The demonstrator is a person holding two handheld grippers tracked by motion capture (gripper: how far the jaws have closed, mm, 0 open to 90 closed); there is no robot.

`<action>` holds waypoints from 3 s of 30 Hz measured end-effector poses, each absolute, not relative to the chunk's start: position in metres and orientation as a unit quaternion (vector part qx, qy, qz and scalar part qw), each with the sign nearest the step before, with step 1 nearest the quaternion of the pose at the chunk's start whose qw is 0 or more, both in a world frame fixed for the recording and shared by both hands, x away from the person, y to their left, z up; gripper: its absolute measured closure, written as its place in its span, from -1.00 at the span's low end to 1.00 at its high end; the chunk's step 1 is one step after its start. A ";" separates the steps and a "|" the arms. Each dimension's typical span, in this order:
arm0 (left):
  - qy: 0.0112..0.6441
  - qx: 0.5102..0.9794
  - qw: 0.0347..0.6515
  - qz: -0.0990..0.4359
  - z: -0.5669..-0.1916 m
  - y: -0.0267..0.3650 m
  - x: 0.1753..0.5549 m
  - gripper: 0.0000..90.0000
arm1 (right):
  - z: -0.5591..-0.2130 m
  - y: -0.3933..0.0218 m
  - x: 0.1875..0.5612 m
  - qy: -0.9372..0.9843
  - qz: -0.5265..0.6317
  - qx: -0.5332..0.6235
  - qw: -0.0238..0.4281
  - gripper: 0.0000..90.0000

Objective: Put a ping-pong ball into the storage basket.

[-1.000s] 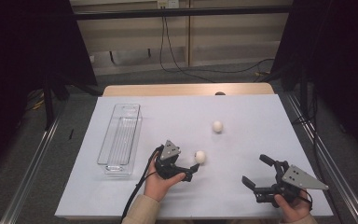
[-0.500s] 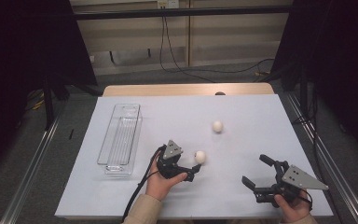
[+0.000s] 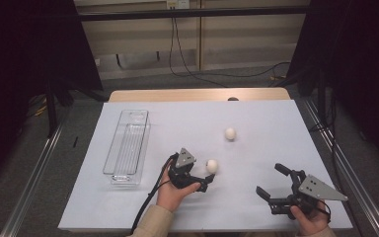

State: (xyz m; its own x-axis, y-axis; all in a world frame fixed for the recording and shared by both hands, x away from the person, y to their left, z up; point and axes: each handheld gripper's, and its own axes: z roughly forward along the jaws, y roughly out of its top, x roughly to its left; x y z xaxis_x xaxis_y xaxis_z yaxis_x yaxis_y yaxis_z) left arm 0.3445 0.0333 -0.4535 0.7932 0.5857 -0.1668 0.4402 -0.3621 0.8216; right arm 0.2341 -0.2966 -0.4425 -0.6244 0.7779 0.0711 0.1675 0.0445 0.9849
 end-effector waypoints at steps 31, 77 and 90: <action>0.322 0.823 0.461 0.076 -0.454 0.028 0.348 -0.91 | -0.442 -0.296 0.234 0.677 0.598 0.347 0.254 -0.98; 0.324 0.844 0.424 0.060 -0.458 0.010 0.356 -0.70 | -0.442 -0.296 0.234 0.677 0.598 0.346 0.253 -0.98; 0.330 0.848 0.411 0.061 -0.459 0.007 0.359 -0.57 | -0.442 -0.296 0.234 0.677 0.599 0.346 0.252 -0.97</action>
State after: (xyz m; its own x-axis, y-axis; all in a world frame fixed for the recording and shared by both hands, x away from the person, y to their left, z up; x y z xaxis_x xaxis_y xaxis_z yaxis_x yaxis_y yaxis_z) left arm 0.3595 0.0072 -0.4594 0.7749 0.6094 -0.1678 0.5095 -0.4449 0.7365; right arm 0.2341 -0.2964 -0.4421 -0.6334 0.7704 0.0725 0.1655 0.0434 0.9853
